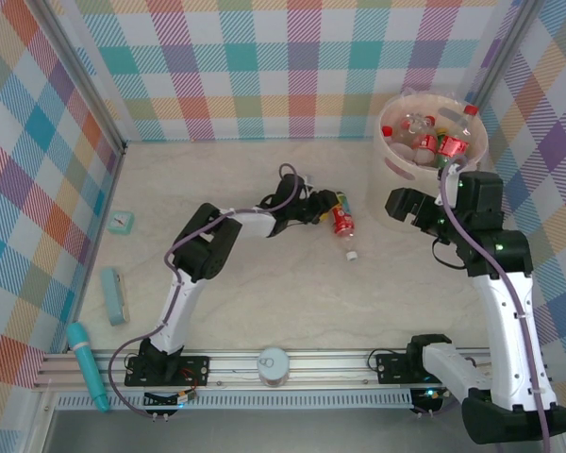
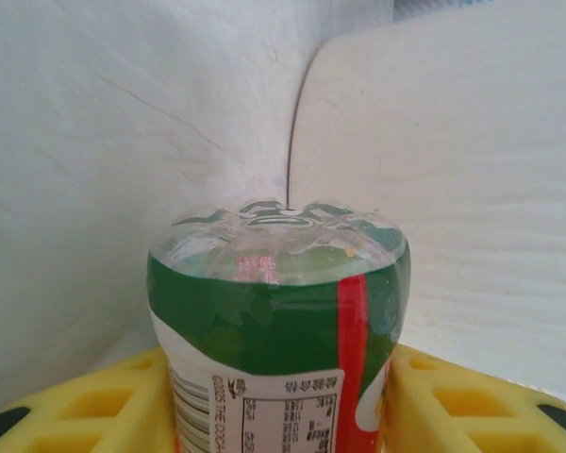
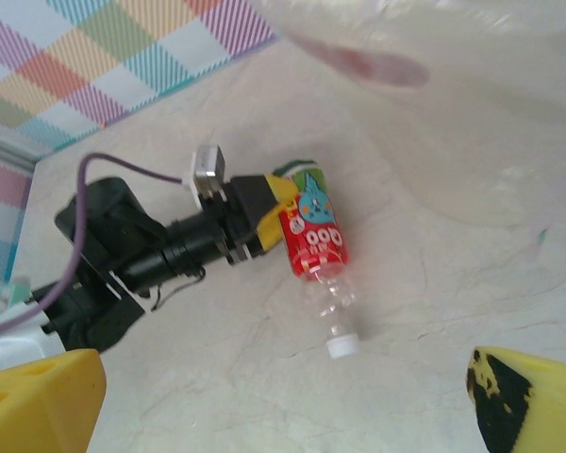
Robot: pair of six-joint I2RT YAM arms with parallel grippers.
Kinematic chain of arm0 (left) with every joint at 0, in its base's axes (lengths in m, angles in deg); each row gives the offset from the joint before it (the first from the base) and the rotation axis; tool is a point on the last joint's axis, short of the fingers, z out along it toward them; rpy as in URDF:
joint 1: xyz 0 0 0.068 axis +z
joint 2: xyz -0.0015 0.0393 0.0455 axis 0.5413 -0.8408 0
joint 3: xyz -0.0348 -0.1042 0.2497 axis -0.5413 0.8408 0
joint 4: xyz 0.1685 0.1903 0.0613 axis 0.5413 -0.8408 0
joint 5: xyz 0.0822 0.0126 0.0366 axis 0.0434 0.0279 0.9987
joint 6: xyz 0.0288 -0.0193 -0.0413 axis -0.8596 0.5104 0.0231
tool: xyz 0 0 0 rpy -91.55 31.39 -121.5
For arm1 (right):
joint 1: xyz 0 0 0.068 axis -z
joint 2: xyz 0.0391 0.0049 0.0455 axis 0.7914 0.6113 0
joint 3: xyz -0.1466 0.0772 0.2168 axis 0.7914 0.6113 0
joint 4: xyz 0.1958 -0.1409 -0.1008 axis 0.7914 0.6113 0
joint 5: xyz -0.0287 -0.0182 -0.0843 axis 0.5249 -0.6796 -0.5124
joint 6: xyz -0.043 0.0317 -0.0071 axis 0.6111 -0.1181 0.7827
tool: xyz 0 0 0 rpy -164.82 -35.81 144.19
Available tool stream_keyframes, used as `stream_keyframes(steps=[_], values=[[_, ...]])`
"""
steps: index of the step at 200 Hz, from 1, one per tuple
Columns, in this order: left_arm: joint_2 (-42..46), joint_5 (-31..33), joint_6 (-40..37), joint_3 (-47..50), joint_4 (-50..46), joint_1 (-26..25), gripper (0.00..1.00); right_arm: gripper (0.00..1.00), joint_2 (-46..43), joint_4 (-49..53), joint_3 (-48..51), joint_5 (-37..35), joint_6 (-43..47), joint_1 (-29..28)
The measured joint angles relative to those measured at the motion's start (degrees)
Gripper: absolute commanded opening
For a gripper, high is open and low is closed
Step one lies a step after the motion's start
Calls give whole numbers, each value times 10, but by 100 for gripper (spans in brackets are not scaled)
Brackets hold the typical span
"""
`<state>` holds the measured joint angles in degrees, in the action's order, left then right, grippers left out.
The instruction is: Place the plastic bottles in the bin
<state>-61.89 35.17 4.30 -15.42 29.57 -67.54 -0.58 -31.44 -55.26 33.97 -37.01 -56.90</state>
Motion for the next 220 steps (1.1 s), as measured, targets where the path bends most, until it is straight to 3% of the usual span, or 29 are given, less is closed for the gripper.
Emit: stream_keyframes(steps=[57,137,183,220], values=[[70,-63,-35,29,23,46,50,98,88,-31,17,68,0,-37],[144,-144,-199,46,-19,54,51,95,139,-110,37,134,-39,-54],[167,-180,-267,49,-42,54,52,94,151,-182,53,122,-97,-75],[195,-188,-307,49,-66,43,52,93,215,-230,48,94,-117,-104]])
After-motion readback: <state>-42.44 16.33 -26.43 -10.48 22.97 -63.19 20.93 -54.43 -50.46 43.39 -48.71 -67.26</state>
